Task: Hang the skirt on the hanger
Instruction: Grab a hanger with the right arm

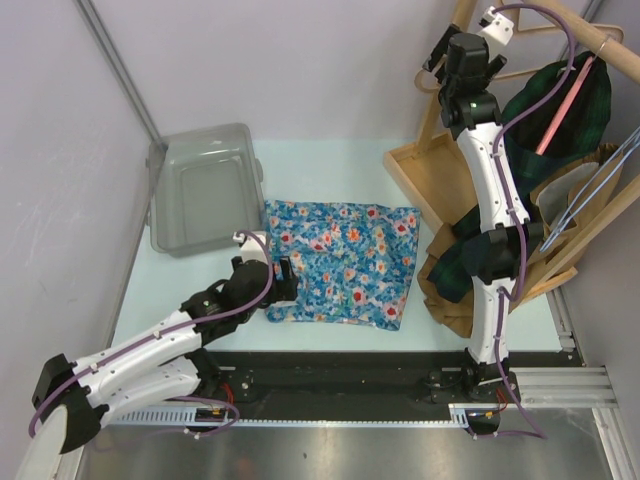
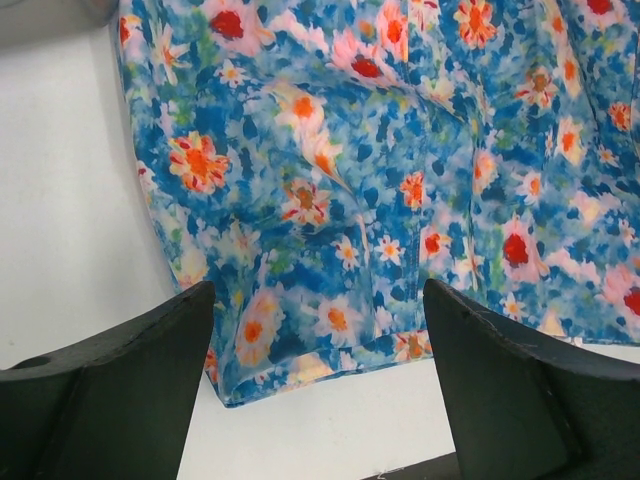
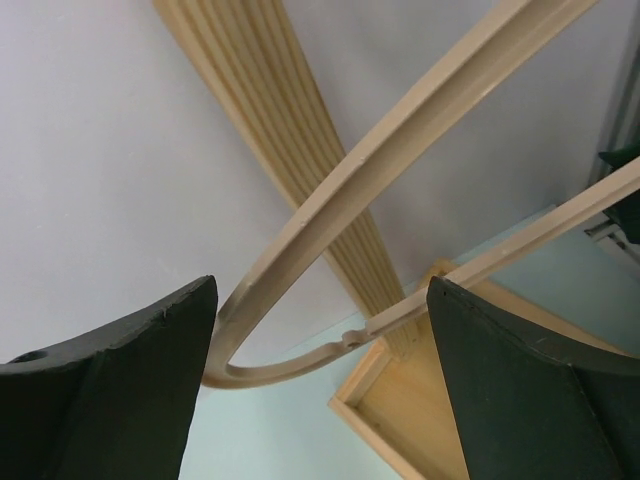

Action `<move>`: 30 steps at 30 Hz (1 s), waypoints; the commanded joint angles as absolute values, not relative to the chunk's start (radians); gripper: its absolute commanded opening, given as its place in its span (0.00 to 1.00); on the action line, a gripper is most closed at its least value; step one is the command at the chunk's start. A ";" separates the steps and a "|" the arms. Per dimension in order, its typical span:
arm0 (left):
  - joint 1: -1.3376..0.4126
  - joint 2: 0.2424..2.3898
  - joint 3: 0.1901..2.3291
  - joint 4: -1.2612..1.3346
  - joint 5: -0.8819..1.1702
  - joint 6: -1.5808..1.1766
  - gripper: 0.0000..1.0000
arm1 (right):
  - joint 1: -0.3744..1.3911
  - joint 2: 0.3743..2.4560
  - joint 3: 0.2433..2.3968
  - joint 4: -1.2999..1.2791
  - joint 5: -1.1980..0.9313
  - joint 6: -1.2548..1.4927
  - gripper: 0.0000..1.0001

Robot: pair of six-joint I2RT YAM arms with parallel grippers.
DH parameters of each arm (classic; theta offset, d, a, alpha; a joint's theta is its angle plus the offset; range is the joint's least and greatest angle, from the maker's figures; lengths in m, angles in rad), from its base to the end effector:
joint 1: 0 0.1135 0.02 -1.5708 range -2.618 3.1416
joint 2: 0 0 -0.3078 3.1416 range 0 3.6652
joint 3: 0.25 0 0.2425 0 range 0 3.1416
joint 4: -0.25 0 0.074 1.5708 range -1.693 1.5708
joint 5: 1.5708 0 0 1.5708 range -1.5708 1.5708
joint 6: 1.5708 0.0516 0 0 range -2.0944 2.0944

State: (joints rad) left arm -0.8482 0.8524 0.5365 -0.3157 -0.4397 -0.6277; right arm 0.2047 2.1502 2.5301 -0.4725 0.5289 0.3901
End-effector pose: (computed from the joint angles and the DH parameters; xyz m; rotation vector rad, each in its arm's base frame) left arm 0.1202 -0.1031 0.2580 -0.0057 2.1583 -0.3776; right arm 0.4973 0.0767 0.5030 0.5422 1.5591 0.0131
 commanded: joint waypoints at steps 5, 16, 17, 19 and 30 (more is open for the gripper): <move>-0.850 0.876 0.574 -0.279 -0.417 -0.617 0.89 | 0.202 2.033 2.507 -0.512 0.652 0.356 0.74; -0.850 0.867 0.558 -0.264 -0.416 -0.614 0.89 | 0.207 1.867 2.339 -0.552 0.743 0.322 0.65; -0.850 0.867 0.557 -0.265 -0.414 -0.615 0.89 | 0.198 1.862 2.326 -0.546 0.730 0.324 0.64; -0.850 0.865 0.554 -0.261 -0.411 -0.614 0.89 | 0.189 1.873 2.330 -0.555 0.686 0.336 0.64; -0.850 0.818 0.526 -0.279 -0.410 -0.629 0.89 | 0.135 1.934 2.390 -0.660 0.529 0.416 0.69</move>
